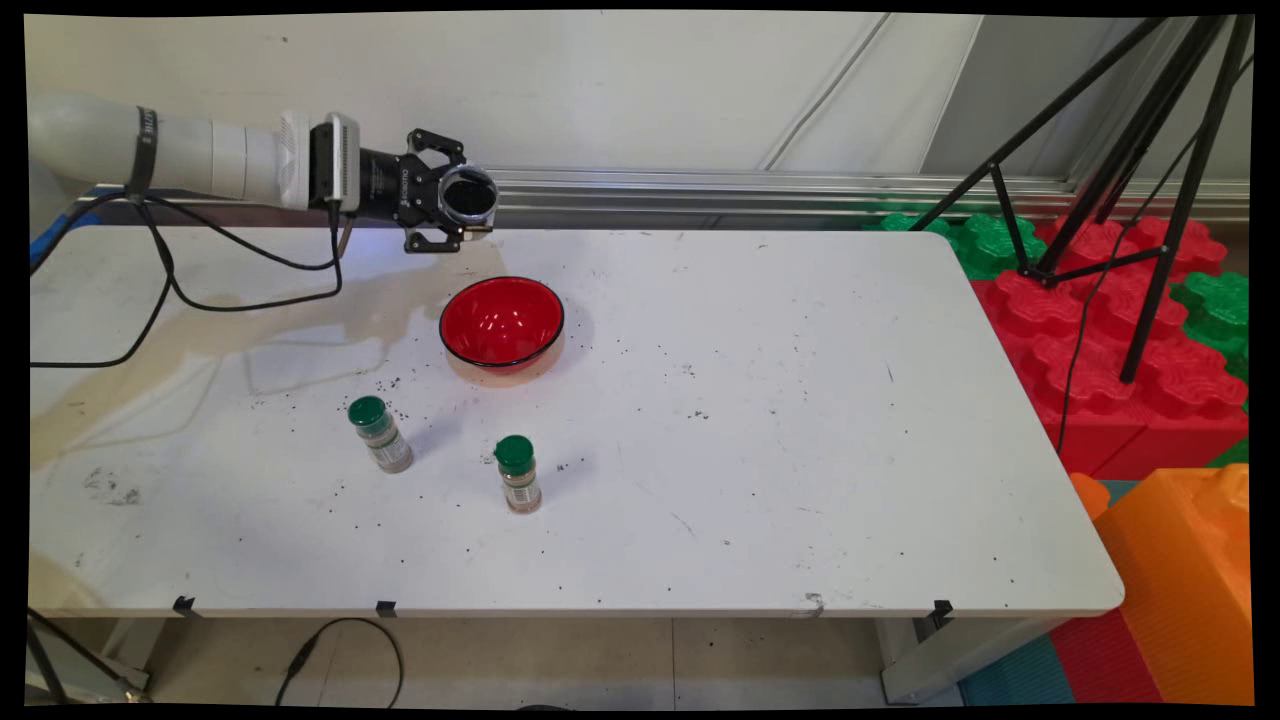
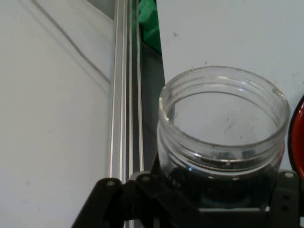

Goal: Pour the black seasoning powder in the red bowl

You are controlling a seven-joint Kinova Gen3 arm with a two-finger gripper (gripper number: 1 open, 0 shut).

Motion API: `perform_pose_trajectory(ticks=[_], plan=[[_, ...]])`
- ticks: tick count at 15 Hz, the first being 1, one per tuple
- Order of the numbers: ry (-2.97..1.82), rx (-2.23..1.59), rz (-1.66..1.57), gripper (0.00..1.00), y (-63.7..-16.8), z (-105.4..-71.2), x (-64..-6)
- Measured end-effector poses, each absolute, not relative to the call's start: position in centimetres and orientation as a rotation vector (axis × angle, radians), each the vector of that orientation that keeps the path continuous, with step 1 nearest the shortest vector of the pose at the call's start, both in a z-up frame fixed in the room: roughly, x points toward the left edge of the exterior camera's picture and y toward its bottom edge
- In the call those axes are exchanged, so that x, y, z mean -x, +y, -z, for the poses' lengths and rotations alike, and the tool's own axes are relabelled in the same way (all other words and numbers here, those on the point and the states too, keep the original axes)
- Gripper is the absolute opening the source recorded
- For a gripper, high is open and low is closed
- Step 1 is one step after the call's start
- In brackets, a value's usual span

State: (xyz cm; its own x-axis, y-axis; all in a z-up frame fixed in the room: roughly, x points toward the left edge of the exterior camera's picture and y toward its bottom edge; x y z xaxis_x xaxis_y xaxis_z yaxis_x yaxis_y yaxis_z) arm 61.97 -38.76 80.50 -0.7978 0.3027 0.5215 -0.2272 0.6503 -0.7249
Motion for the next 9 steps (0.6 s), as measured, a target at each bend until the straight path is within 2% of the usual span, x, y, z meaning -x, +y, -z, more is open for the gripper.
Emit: perform_pose_trajectory(ticks=[9], plan=[[-2.302,0.283,-1.208,0.0,-38.26,-79.68,-61.66]])
